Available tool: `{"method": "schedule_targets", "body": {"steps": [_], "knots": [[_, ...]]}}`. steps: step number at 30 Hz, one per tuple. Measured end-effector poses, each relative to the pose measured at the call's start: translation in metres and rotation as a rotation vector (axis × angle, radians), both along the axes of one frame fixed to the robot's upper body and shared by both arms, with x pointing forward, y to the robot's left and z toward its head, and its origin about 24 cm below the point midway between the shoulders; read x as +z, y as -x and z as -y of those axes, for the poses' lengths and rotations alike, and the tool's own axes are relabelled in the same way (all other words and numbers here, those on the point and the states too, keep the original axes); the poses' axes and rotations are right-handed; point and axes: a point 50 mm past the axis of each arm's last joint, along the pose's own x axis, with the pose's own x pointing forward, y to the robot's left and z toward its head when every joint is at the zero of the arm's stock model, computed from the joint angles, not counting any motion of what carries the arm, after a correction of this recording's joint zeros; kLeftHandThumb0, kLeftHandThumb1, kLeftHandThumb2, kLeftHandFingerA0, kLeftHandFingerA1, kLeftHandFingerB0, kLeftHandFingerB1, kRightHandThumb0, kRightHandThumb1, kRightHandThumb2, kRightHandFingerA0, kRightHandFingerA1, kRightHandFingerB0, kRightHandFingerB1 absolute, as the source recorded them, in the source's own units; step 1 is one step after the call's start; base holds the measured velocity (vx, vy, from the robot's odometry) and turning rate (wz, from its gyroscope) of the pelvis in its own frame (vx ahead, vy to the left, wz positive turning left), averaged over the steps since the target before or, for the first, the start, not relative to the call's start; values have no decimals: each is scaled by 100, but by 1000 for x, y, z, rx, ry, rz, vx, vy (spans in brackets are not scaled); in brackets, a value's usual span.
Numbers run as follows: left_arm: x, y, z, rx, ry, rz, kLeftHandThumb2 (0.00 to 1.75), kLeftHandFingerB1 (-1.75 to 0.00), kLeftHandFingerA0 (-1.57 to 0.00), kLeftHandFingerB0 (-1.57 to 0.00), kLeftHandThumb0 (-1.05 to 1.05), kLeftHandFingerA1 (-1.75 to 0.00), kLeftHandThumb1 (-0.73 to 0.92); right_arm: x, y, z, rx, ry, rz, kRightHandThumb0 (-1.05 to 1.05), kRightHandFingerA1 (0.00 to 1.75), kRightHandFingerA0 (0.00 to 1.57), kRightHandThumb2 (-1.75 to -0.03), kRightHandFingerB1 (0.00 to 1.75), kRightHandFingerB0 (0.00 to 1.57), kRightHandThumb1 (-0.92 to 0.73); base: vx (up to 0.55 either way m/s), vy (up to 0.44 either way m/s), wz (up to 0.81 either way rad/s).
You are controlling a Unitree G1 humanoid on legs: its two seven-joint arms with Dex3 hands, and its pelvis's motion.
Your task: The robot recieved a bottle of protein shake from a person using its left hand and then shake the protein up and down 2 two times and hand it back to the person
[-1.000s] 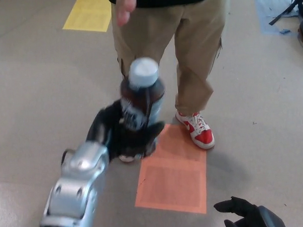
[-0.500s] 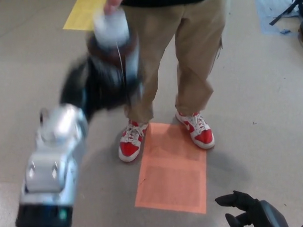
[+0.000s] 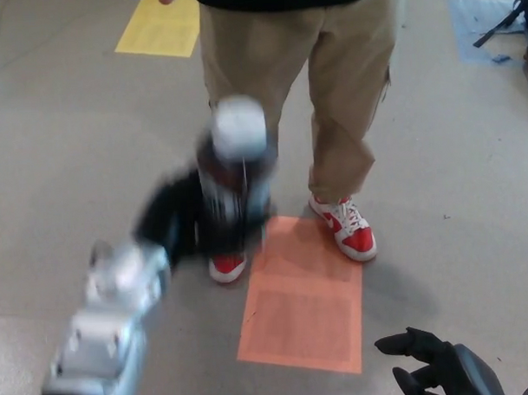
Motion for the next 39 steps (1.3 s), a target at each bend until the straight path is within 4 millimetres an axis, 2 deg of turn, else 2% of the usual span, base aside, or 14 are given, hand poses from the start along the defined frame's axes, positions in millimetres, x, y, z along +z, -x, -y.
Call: {"method": "schedule_targets", "body": {"steps": [2,4,7,8,10,13,18,20,22,25,27,30,38,39], "knots": [[19,-3,1,-1,30,67,68,-102,-91,-74,-18,-136,80,0,0,0,-1,-1,-1,-26,50,90,-66,47,66,-79,0,0,0],[18,-2,2,-3,39,63,67,-102,-86,-72,-20,-141,82,0,0,0,-3,-3,-2,-26,51,89,-67,48,67,-79,0,0,0],[-38,13,3,-28,-8,-131,65,-105,-91,-71,-22,-134,79,0,0,0,-3,-6,-5,-27,51,89,-66,48,66,-79,0,0,0],[-52,19,3,-34,-27,-182,69,-104,-87,-66,-21,-147,79,0,0,0,-3,-6,-6,-26,52,89,-69,49,67,-78,0,0,0],[-67,26,3,-44,-41,-236,65,-105,-86,-66,-20,-142,83,0,0,1,-5,-7,-6,-25,52,89,-69,49,67,-78,0,0,4],[-50,19,1,-36,-18,-186,65,-105,-79,-67,-23,-145,84,0,-1,0,-3,-7,-5,-27,52,91,-67,48,68,-79,0,0,0],[30,1,4,-30,63,80,65,-100,-92,-74,-18,-131,81,0,-1,-1,-2,-8,-5,-28,49,89,-65,47,69,-81,0,0,0],[30,3,7,-45,57,84,68,-99,-85,-72,-21,-134,81,0,-1,-1,-4,-9,-7,-27,49,88,-66,46,66,-80,0,0,0],[3,10,12,-69,28,-9,66,-100,-86,-73,-19,-136,82,-1,0,0,-8,-11,-10,-26,51,89,-67,48,67,-79,0,0,0],[-57,31,13,-104,-48,-220,66,-104,-87,-74,-23,-140,80,-5,7,1,-12,-11,-32,-26,52,90,-67,48,67,-80,0,0,0],[-71,37,14,-115,-68,-270,66,-103,-89,-74,-21,-138,82,-7,10,1,-11,-9,-41,-26,54,92,-68,49,69,-80,0,0,0],[-65,34,16,-120,-73,-252,67,-103,-90,-71,-22,-134,81,-8,11,1,-7,-8,-43,-25,53,91,-67,49,68,-80,0,0,0],[-15,10,19,-115,-57,-121,65,-105,-87,-70,-24,-139,85,-12,18,1,-4,-7,-59,-27,53,89,-64,48,69,-81,0,0,0],[-10,8,19,-110,-53,-113,66,-112,-78,-67,-23,-147,85,-12,18,1,-4,-7,-60,-25,52,88,-64,48,70,-81,0,0,0]]}}
